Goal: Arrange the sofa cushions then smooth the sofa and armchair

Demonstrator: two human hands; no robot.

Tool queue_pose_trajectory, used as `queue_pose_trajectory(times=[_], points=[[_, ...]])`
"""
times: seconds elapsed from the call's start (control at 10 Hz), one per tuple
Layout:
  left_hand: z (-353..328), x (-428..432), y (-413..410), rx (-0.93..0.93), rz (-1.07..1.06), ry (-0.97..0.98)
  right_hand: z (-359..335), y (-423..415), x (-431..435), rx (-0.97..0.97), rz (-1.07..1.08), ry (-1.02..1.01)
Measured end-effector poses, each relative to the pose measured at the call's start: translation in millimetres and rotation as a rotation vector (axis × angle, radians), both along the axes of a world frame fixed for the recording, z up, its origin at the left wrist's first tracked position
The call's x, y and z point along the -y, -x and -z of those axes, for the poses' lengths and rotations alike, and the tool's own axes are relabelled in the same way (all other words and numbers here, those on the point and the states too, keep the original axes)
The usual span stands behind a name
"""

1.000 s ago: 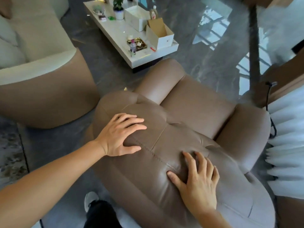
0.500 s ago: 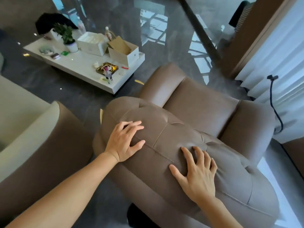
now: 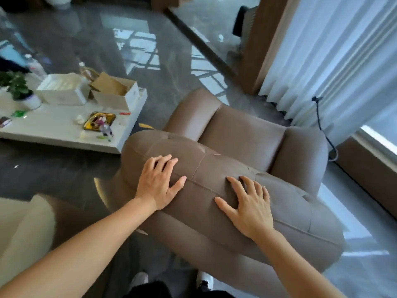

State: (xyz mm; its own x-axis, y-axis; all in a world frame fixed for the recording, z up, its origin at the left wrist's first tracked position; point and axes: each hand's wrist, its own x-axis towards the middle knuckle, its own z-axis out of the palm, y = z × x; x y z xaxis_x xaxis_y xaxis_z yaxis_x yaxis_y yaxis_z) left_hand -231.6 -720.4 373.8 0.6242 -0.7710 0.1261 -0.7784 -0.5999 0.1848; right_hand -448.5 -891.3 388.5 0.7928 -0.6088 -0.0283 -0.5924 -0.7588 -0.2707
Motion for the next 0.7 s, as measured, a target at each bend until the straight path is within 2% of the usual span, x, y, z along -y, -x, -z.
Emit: queue_pose_trajectory(times=[0.3, 0.4, 0.5, 0.6, 0.7], points=[[-11.1, -3.6, -40.8, 0.041, 0.239, -0.011, -2.8, -33.9, -68.2, -0.113, 0.348, -0.017], [-13.0, 4.1, -49.8, 0.068, 0.488, 0.046, -8.3, -43.3, -77.7, -0.15, 0.405, -0.073], [-27.9, 18.1, -54.6, 0.037, 0.592, 0.001, -23.6, -51.1, -79.2, -0.164, 0.434, -0.126], [-59.0, 41.6, -57.7, -0.045, 0.601, -0.248, -57.0, -52.0, -67.5, -0.285, 0.383, -0.229], [-112.3, 79.0, -56.9, -0.192, 0.671, -0.599, -101.6, -55.7, -49.8, -0.329, 0.382, -0.394]])
